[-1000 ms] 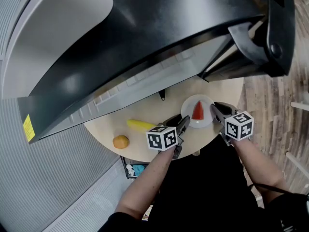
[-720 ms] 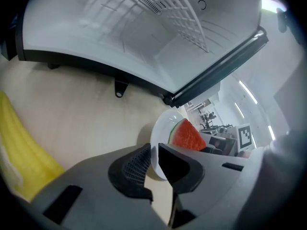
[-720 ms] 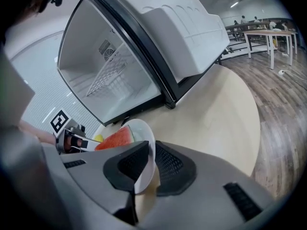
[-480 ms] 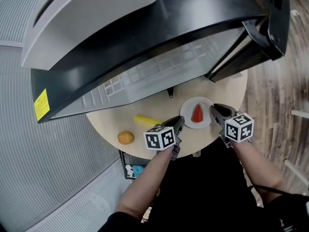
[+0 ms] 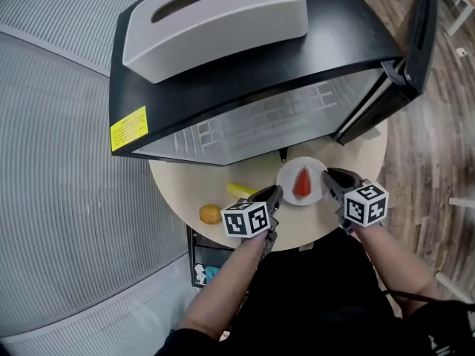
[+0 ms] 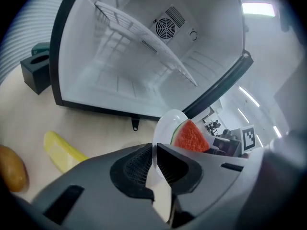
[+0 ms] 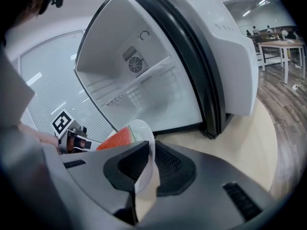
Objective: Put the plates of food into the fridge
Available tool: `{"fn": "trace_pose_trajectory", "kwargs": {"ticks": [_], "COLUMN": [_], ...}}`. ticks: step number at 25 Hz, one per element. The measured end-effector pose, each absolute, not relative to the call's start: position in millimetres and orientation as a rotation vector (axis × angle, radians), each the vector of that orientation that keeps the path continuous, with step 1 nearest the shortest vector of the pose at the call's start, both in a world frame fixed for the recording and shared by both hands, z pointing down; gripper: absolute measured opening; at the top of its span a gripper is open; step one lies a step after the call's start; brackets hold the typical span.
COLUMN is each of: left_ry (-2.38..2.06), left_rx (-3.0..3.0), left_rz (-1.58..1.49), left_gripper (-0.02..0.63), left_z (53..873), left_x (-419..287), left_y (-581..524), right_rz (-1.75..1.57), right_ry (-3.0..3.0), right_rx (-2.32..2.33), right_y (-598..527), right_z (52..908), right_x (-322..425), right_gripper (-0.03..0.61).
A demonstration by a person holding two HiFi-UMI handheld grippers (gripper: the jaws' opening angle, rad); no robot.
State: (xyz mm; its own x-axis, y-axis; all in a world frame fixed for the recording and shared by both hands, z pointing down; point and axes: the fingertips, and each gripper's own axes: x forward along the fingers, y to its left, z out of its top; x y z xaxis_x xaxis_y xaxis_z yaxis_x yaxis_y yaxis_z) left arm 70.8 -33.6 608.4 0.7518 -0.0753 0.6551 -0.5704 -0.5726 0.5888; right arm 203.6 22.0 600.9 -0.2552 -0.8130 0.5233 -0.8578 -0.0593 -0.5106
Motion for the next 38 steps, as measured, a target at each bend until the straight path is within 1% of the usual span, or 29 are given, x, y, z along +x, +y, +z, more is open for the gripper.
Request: {"fn": "trace_pose_trajectory", "kwargs": {"ticks": [5,13,21,30,38], "left_ry": [-0.525,-0.551,-0.585,-0.597,-0.651], "left_rx": [2.116,2.187,2.282,2.356,2.431], "left_rz": [0.703,0.645,0.595,0.561,0.573], "left_gripper": [0.038,0.038,0.038,0.039,0.04], "left_z": [586.6,548.3,501.5,468.7,445.1], "left_x": [51.7,41.7,49.5,56.0,71.0], "left_y": [-46.4,-71.4,-106.2,-131.2,-152.4], "right_rz": [1.168,1.076,0.963,0.803,0.781], "right_ry": [-2.161,-2.211,-2.247,-2.27,-2.274], "right_rx": [1.858,1.88,1.967,1.986,2.031], "right_y": [8.3,-16.4,-44.8,-66.1,-85.4], "right_z": [577.4,540.2,496.6,463.8,447.9], "right_x": [184.8,175.5,181.7,185.9,200.0], "right_gripper": [0.048,0.048,0.048,0.048,0.048]}}
